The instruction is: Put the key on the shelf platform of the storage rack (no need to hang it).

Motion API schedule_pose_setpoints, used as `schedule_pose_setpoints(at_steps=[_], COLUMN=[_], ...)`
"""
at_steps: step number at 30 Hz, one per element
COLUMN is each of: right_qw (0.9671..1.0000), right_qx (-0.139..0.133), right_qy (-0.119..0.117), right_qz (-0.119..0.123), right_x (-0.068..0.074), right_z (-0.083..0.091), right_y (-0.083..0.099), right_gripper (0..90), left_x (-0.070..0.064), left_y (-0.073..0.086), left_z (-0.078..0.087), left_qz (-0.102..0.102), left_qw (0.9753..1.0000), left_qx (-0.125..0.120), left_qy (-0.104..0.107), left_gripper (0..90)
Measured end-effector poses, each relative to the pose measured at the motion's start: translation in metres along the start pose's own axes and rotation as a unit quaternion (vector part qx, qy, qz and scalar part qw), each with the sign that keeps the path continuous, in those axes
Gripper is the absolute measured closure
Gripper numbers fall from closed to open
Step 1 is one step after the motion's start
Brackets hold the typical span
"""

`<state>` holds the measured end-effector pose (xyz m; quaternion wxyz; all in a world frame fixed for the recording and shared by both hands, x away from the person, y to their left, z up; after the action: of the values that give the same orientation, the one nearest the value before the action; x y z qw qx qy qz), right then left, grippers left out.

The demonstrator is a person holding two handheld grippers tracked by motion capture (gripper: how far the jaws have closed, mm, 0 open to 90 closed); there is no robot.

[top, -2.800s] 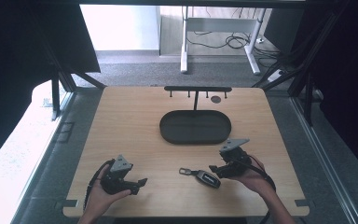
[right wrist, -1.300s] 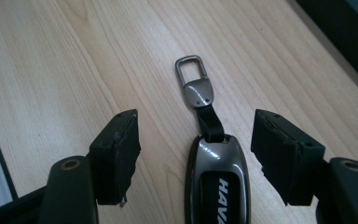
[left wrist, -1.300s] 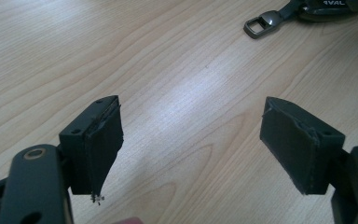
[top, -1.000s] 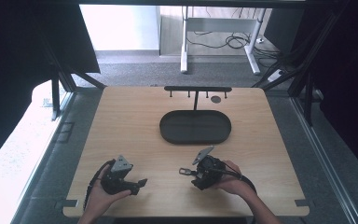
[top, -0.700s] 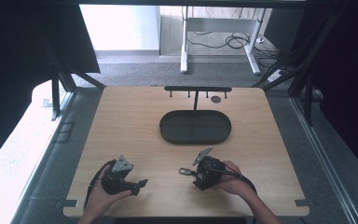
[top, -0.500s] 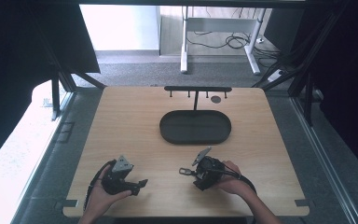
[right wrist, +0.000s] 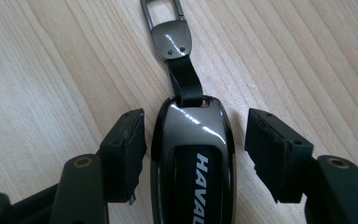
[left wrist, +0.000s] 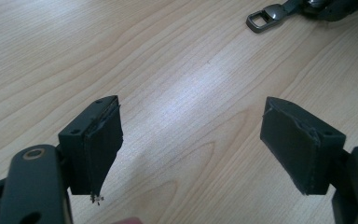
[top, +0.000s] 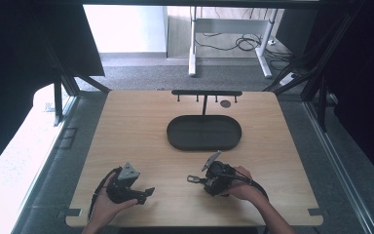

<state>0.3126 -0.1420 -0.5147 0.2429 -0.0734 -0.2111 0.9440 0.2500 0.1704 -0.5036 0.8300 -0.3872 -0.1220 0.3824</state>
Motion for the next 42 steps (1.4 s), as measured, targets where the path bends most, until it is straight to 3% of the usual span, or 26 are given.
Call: schedule_pose_setpoints(at_steps=[5,10,26,32,42], right_qw=[1.0,0.9999,0.9997,0.9993,0.999], right_qx=[0.003,0.004,-0.006,-0.02,-0.034], right_qy=[-0.004,-0.011,-0.02,-0.026,-0.027], right_qz=[0.0,-0.005,-0.014,-0.018,-0.012], right_x=[0.0,-0.003,-0.006,-0.006,-0.004], right_z=[-0.002,-0.001,0.003,0.009,0.014], right_y=[0.0,0.001,0.001,0.0,0.001], right_gripper=[41.4,49.3,50.1,50.2,50.2], left_x=[0.0,0.0,0.001,-0.005,-0.005], left_y=[0.001,0.001,0.002,0.004,0.003], left_z=[-0.002,-0.003,-0.004,-0.012,-0.012], left_qz=[-0.002,-0.005,-0.002,-0.02,-0.02], left_qw=[1.0,1.0,1.0,0.9989,0.9989], left_qx=[0.004,0.004,0.008,0.041,0.041], left_qy=[0.0,0.0,0.0,0.014,0.012], left_gripper=[21.3,21.3,21.2,19.9,19.7])
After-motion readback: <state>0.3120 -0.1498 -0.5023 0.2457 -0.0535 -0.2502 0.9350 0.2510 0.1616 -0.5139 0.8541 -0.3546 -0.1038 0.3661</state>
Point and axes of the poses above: each handheld gripper's, and its own axes: z roughly backward along the jaws, y roughly out of its underside, x roughly to its left, the point moved 1 cm from there along -z, roughly forward along the jaws, and after that the axes turned 5 degrees about -x, right-handed, at the moved point
